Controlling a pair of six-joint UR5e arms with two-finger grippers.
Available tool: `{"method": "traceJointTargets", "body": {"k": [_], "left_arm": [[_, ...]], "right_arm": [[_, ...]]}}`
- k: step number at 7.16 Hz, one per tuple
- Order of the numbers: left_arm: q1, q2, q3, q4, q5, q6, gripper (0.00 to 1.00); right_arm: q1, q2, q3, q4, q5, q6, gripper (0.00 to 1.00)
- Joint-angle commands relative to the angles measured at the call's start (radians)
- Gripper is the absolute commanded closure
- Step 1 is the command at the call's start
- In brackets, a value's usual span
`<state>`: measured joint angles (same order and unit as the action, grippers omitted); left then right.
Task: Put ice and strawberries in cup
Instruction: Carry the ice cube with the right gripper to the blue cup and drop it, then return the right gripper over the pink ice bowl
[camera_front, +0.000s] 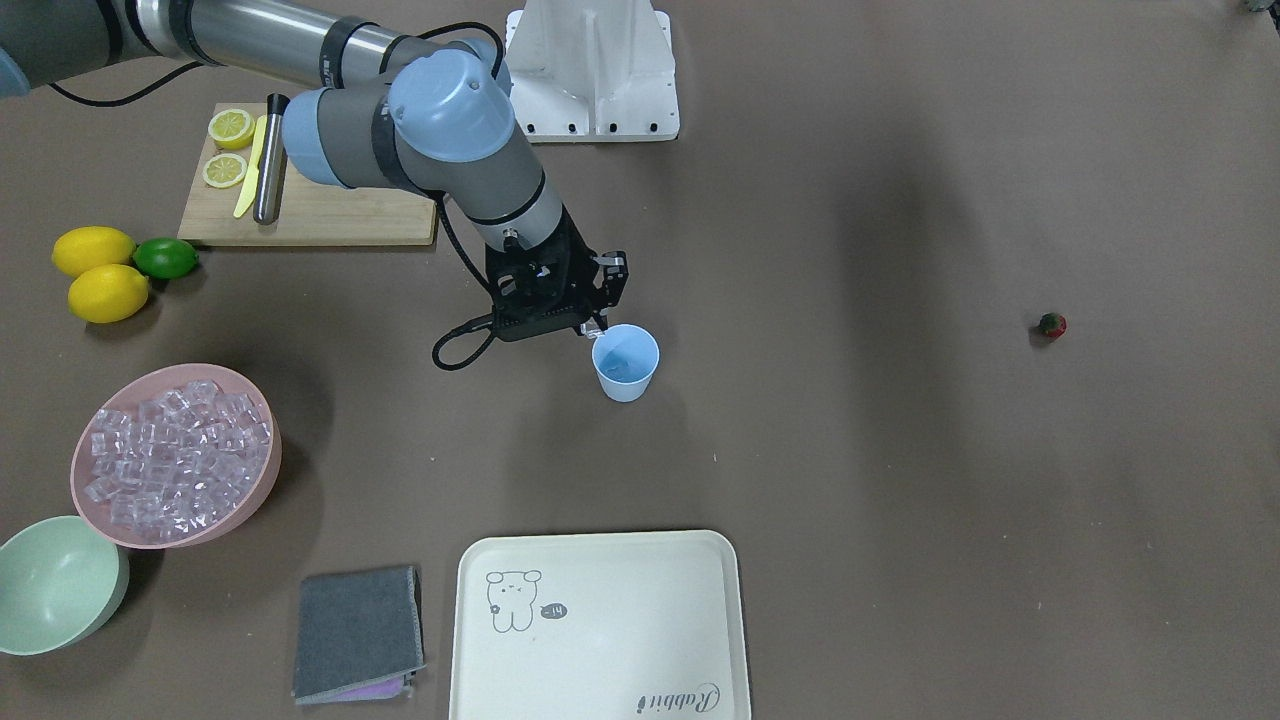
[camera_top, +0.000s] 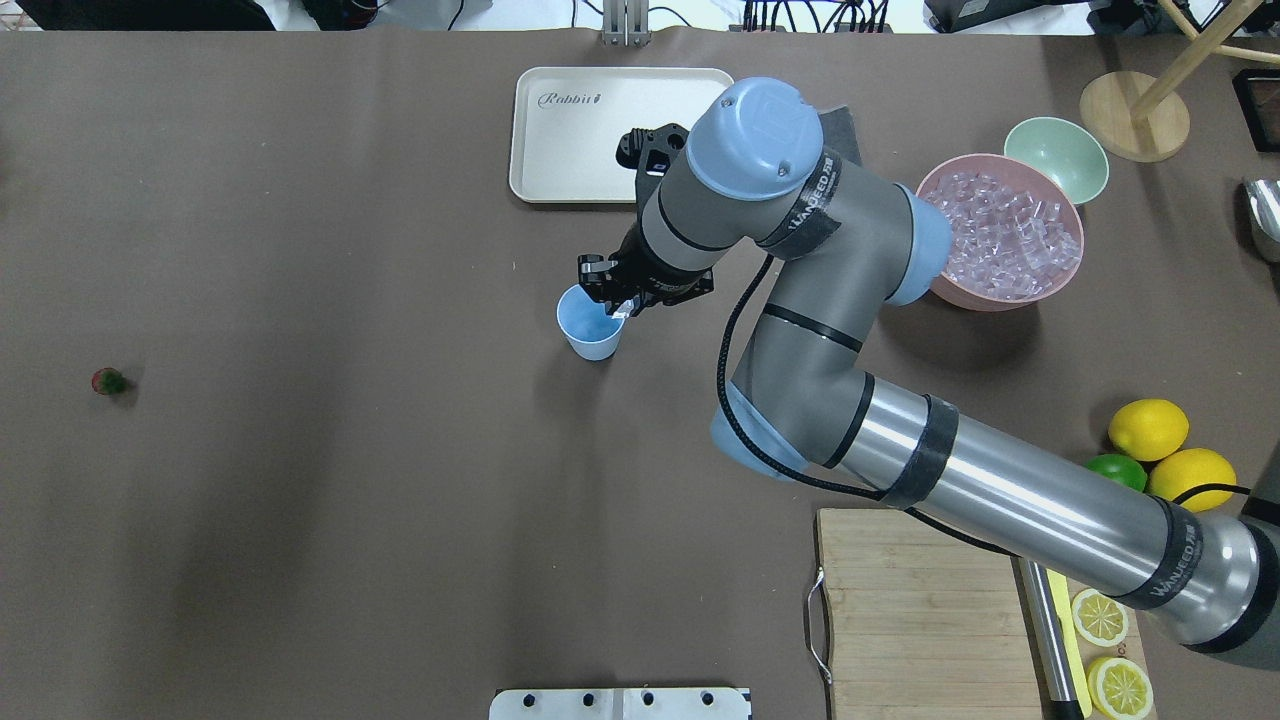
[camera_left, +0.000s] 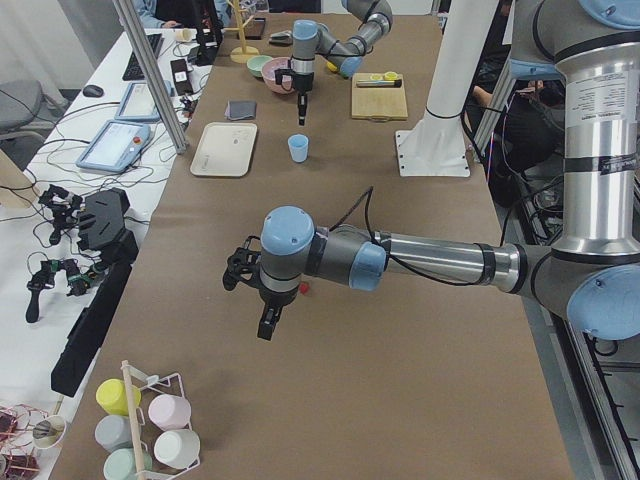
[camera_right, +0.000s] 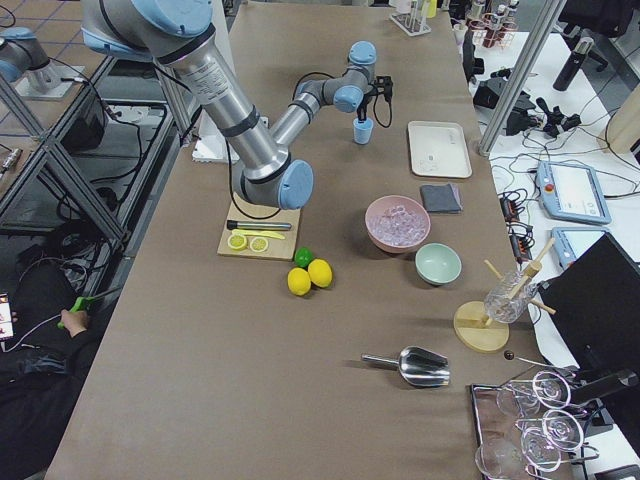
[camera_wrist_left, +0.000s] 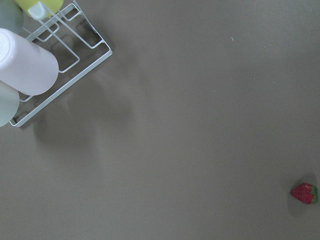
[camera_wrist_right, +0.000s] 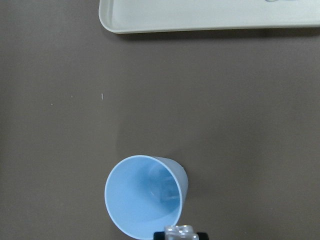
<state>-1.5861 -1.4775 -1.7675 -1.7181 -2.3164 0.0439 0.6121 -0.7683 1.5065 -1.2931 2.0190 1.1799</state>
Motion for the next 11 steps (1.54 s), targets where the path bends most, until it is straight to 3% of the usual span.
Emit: {"method": "traceJointTargets", "body": {"k": [1, 2, 3, 4, 7, 9, 10, 11], "left_arm": [[0.0, 0.0, 0.005, 0.0, 0.0, 0.002, 0.02], [0.0, 0.0, 0.006, 0.0, 0.0, 0.002, 0.02], [0.0, 0.0, 0.006, 0.0, 0.0, 0.002, 0.02], [0.0, 0.0, 0.006, 0.0, 0.0, 0.002, 0.02], [0.0, 0.0, 0.005, 0.0, 0.0, 0.001, 0.02], [0.0, 0.003, 0.005, 0.0, 0.0, 0.001, 0.02], [0.0, 0.008, 0.003, 0.0, 0.0, 0.002, 0.02], [0.0, 0.009, 0.002, 0.0, -0.001, 0.002, 0.02]], "right_arm": [[-0.028, 0.052, -0.06, 0.003, -0.043, 0.027, 1.0], [-0.028, 0.05, -0.065, 0.002, -0.045, 0.027, 1.0], [-0.028, 0.05, -0.074, 0.001, -0.064, 0.027, 0.67], [-0.031, 0.044, -0.075, 0.0, -0.091, 0.026, 0.01], [-0.009, 0.038, -0.036, -0.021, -0.079, 0.032, 0.0], [0.093, -0.032, 0.163, -0.27, 0.002, -0.058, 0.0], [0.133, -0.086, 0.24, -0.366, -0.002, -0.165, 0.0], [0.225, -0.144, 0.263, -0.415, 0.009, -0.304, 0.0]]}}
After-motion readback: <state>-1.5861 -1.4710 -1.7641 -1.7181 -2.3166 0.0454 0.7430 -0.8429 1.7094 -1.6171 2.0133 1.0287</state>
